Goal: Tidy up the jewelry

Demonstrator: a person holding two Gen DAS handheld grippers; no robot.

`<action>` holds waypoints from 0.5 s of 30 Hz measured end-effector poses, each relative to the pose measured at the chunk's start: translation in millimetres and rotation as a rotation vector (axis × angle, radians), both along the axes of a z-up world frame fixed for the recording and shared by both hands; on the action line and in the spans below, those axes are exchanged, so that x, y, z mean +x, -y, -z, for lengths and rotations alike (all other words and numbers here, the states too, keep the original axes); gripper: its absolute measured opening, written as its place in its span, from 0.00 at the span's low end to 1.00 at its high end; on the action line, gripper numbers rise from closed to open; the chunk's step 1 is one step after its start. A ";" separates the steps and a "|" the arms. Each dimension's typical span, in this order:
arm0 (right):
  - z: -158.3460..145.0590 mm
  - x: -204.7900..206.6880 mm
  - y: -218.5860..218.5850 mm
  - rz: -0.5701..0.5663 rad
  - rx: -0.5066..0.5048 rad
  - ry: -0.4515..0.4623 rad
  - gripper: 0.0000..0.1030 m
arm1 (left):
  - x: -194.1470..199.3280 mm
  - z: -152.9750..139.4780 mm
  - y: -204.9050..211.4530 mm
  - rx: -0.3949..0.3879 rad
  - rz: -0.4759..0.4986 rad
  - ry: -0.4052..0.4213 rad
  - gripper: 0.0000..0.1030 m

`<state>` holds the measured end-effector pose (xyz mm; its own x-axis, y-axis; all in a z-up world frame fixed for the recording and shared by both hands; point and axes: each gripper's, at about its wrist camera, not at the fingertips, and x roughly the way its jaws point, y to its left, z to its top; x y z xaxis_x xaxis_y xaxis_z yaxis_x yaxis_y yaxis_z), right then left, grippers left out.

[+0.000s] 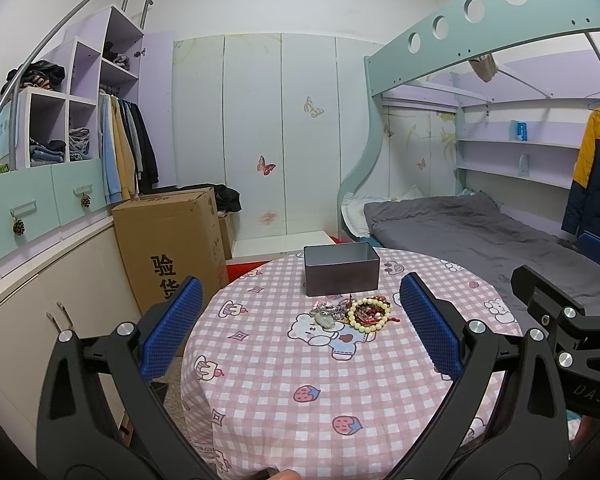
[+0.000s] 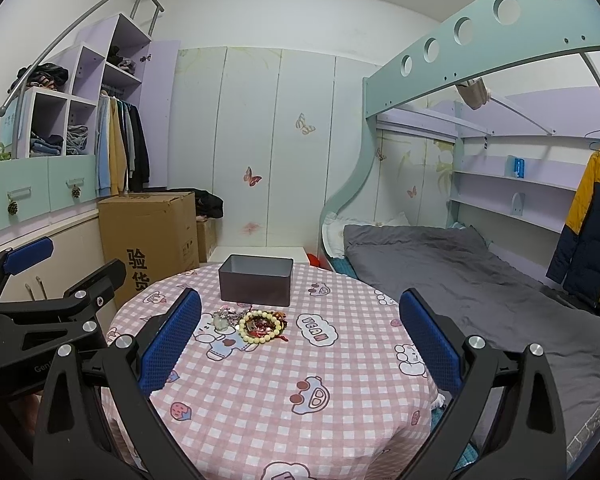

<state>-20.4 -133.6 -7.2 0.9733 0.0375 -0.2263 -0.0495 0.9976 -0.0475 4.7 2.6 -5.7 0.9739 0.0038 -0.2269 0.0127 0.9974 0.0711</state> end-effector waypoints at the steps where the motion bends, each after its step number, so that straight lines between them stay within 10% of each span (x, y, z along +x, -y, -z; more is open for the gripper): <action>1: 0.9 0.5 -0.1 0.000 0.000 -0.001 0.93 | 0.6 0.4 0.3 0.000 0.000 -0.002 0.94; 15: 7.2 3.8 0.4 -0.006 0.008 -0.012 0.93 | 3.1 2.7 3.1 -0.001 0.003 -0.012 0.94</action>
<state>-16.6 -133.9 -14.4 0.9704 0.0453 -0.2374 -0.0561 0.9977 -0.0389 7.8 -0.5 -8.4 0.9712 0.0006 -0.2384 0.0165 0.9974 0.0696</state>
